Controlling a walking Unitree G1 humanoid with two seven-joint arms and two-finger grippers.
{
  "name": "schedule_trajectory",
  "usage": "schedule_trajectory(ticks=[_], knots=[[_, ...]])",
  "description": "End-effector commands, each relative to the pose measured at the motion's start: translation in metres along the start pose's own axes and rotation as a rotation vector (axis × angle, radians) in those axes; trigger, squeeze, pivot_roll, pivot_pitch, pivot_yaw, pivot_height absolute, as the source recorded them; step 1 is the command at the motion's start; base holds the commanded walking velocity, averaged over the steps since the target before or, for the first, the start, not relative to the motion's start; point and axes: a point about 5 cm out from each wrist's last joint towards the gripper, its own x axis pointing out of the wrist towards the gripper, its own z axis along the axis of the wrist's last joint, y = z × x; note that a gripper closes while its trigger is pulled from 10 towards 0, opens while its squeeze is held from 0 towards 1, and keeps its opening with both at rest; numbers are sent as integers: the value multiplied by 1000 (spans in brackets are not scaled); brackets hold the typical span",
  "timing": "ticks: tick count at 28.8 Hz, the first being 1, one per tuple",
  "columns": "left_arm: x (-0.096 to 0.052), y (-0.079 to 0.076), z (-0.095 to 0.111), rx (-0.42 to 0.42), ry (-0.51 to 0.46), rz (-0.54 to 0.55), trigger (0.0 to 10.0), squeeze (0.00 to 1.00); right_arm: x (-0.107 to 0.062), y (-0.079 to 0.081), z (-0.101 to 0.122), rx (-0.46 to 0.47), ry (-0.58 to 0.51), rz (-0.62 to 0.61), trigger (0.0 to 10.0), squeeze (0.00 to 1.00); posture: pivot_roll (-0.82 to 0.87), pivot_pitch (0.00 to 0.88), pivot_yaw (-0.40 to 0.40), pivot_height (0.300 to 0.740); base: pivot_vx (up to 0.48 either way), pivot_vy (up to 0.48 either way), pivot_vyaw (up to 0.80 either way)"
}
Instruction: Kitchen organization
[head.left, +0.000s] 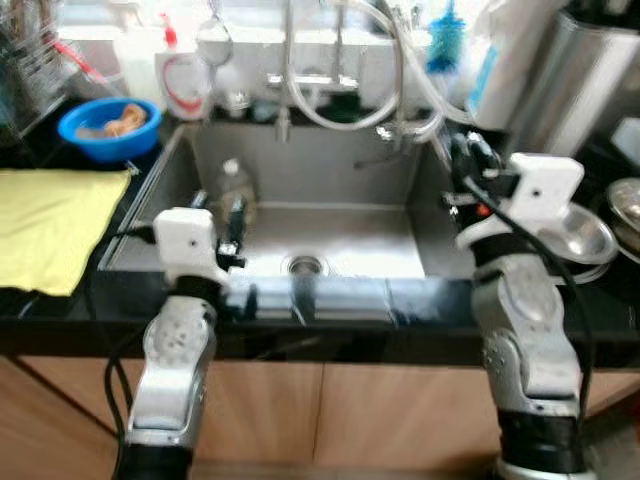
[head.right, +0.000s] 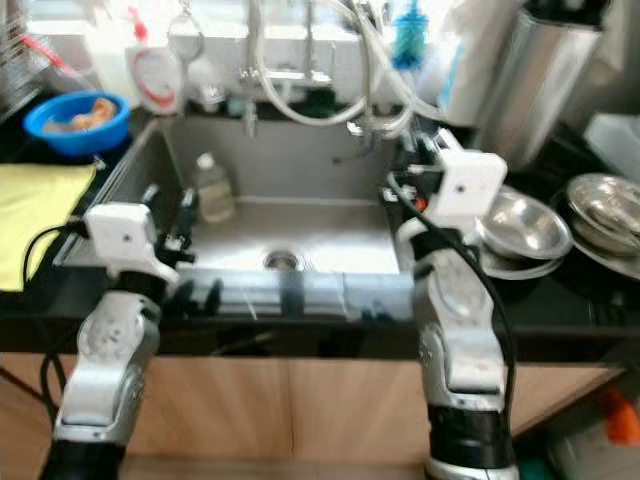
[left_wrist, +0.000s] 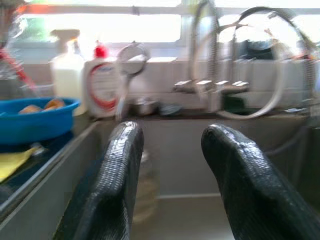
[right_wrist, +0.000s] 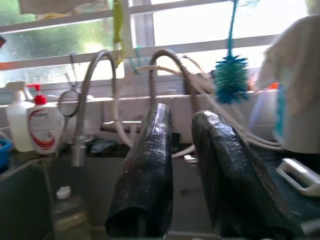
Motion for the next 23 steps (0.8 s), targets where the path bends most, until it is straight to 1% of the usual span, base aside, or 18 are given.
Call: schedule_trajectory(ticks=[1,5,7,9,10,11,12,13,14,15,18,19,20,22,23], knots=[[0,0,0,-7,-3,2,10000,0,2,-1,7,-5,-19,4,10000,0,-82,0,-31,706,0,0,0],[0,-1,-1,-9,3,-3,10000,0,3,-3,11,-42,-15,1,10000,0,-86,0,-32,706,0,0,0],[0,-1,-2,-10,7,-5,10000,0,4,-8,14,-141,23,-10,10000,0,-92,0,-31,706,0,0,0],[-1,-1,-3,-11,13,-7,10000,0,6,-18,15,-258,76,-54,10000,0,-92,0,-31,706,0,0,0],[-1,-1,-3,-11,13,-7,10000,0,6,-18,15,-258,76,-54,10000,0,-92,0,-31,706,0,0,0],[-1,-1,-4,-12,17,-10,10000,0,7,-29,15,-322,113,-94,10000,0,-104,0,-30,706,0,0,0],[0,-1,-5,-12,26,-17,10000,0,8,-47,18,-401,181,-175,10000,255,-108,0,-28,706,0,0,0],[0,-1,-6,-12,27,-18,10000,0,8,-52,18,-417,202,-202,10000,255,-108,0,-28,706,0,0,0],[0,-1,-6,-12,30,-21,10000,0,7,-60,18,-412,230,-236,10000,1000,-112,0,-28,706,0,0,0],[1,-1,-7,-12,32,-24,10000,0,7,-65,17,-415,255,-252,10000,1000,-113,0,-27,706,0,0,0],[2,-1,-8,-11,40,-29,10000,0,4,-76,6,-530,366,-231,10000,1000,-116,0,-28,706,0,0,0],[2,-2,-8,-13,41,-33,10000,0,0,-84,-4,-509,442,-250,10000,1000,-112,0,-29,706,0,0,0],[2,-2,-8,-13,41,-33,10000,0,0,-84,-4,-509,442,-250,10000,1000,-112,0,-29,706,0,0,0],[2,-2,-8,-14,42,-37,10000,0,-2,-87,-10,-457,474,-273,10000,1000,-112,0,-29,706,0,0,0],[1,-2,-9,-14,44,-39,10000,0,-2,-84,-14,-413,486,-266,10000,1000,-109,0,-31,706,0,0,0]])
